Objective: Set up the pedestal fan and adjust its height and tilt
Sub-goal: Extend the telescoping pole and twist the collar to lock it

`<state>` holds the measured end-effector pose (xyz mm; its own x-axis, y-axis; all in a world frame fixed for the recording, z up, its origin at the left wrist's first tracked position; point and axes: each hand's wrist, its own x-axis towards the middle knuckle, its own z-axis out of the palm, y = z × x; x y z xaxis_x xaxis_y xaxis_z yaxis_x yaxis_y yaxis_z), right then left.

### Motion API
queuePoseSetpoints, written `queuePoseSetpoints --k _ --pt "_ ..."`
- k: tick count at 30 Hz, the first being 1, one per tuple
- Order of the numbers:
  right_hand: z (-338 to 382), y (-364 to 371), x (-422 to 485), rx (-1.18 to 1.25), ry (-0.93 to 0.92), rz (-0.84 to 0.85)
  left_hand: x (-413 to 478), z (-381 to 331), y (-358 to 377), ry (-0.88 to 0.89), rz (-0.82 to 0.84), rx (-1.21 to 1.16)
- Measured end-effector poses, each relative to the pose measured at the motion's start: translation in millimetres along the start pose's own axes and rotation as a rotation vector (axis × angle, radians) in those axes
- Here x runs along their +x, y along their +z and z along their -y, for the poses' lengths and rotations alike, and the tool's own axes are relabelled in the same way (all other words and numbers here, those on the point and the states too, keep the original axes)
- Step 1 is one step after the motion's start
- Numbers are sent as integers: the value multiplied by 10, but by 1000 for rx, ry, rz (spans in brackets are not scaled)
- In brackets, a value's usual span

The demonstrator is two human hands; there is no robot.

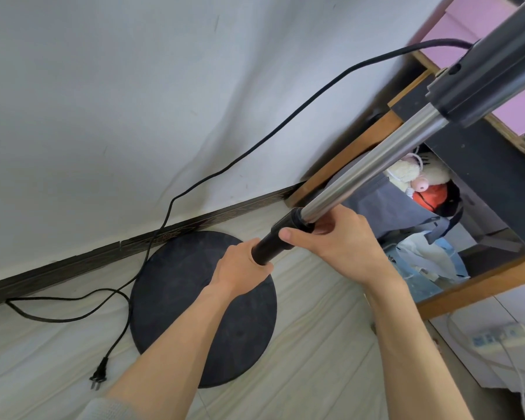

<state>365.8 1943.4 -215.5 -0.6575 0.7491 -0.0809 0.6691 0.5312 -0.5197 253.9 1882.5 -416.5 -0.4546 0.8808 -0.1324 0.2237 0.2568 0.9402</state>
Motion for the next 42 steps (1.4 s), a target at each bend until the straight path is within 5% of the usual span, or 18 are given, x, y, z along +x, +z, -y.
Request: queuePoseSetpoints --k 4,11,15,22,27,34,39,42 --pt "-23 -44 -61 167 -26 139 -6 -28 -27 -2 16 3" --pt "77 49 -2 -177 -10 -157 -2 -22 -15 -14 -7 6" --pt "-19 1 -62 137 -20 74 -4 -53 -30 -17 9 4" --pt "18 72 -32 -45 -54 -153 -1 -33 -9 -13 -10 -5" --pt "-9 18 -37 77 -45 20 -1 -47 -27 -26 3 -19" --pt "61 194 -86 -140 -10 -274 5 -33 43 -22 -71 -4" --pt "-39 117 -37 227 -8 -16 -12 -57 18 -37 -59 -10" --pt "-80 212 -48 278 -71 -120 -3 -28 36 -22 -64 18"
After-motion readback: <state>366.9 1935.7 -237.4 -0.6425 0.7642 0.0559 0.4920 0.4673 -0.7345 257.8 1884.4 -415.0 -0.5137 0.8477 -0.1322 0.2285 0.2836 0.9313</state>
